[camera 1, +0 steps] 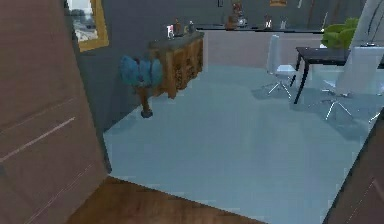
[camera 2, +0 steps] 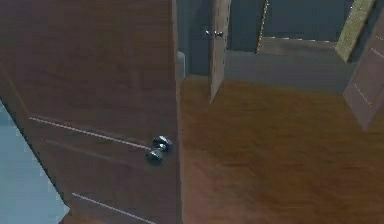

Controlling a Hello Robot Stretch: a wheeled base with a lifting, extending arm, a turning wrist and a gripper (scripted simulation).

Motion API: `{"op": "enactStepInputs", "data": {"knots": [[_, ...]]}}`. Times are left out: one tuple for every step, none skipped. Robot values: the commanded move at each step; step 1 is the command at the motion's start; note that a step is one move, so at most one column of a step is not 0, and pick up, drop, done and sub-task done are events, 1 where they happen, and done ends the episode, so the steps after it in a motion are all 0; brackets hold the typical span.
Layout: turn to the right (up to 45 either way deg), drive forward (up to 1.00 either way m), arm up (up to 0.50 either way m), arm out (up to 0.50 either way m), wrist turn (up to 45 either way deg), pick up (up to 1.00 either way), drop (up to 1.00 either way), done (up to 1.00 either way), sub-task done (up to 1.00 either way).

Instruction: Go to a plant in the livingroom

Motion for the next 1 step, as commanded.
{"op": "enactStepInputs", "data": {"knots": [[12.0, 0.0, 0.0, 0.0, 0.0, 0.0, 0.0, 0.0, 0.0]]}}
